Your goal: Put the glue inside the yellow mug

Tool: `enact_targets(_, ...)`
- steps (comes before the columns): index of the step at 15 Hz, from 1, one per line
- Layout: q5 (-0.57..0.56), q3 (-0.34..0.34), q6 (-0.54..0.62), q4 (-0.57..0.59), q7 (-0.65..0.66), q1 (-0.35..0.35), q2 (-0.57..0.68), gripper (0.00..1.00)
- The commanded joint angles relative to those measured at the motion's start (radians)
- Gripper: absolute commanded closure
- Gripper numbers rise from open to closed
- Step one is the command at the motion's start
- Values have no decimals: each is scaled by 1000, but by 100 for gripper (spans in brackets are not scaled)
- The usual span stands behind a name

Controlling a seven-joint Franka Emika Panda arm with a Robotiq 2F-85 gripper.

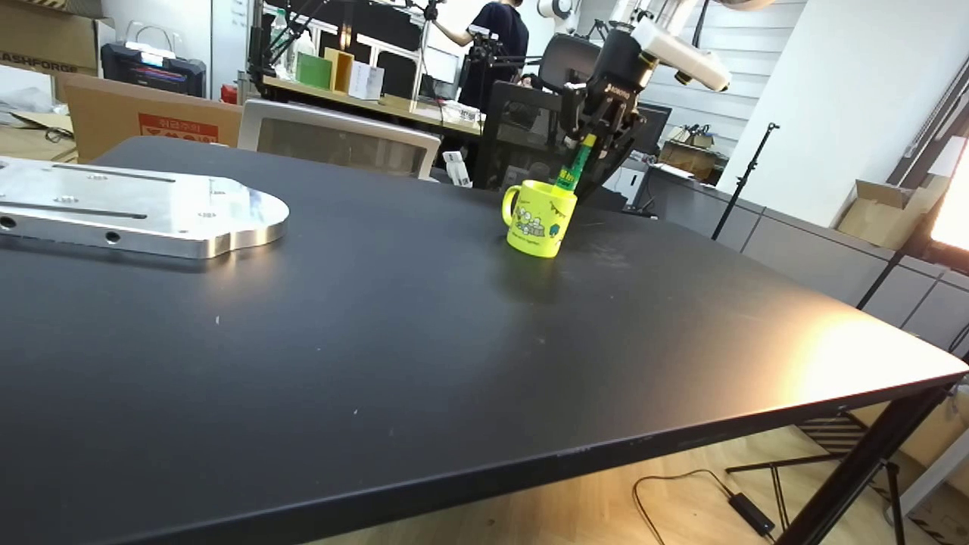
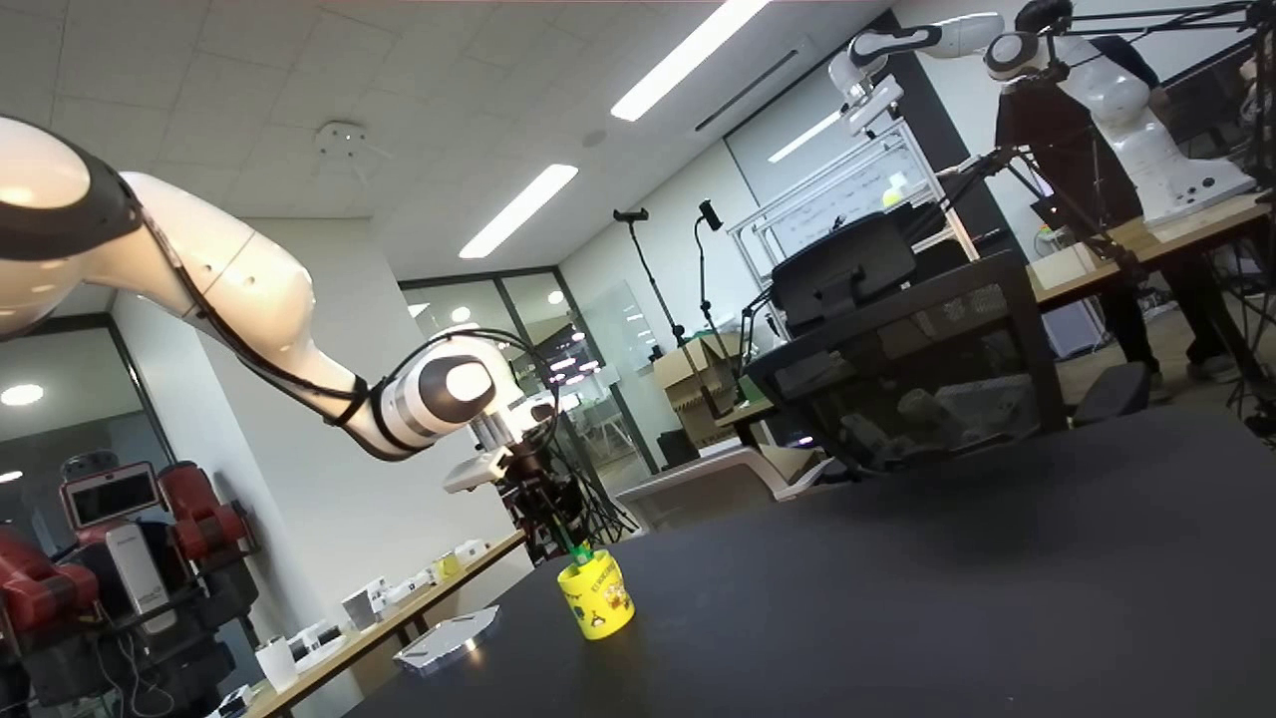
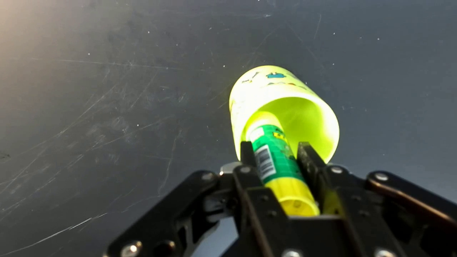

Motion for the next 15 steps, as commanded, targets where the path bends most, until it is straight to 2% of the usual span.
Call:
enact_targets(1, 16, 3, 6, 42, -21, -19, 46, 91)
enact_targets(4, 13, 2, 23, 42, -31, -25, 58, 91)
enact_targets(5, 15, 4, 30, 41, -39, -27, 60, 41)
enact_targets(7, 18, 7, 39, 35, -43, -29, 53, 35)
enact_targets(12, 40, 17, 58, -8, -59, -36, -5, 2)
enact_targets(14, 29, 3, 60, -40, -46, -26, -45, 0)
enact_targets(15, 26, 4, 58, 14, -52, -24, 16, 0)
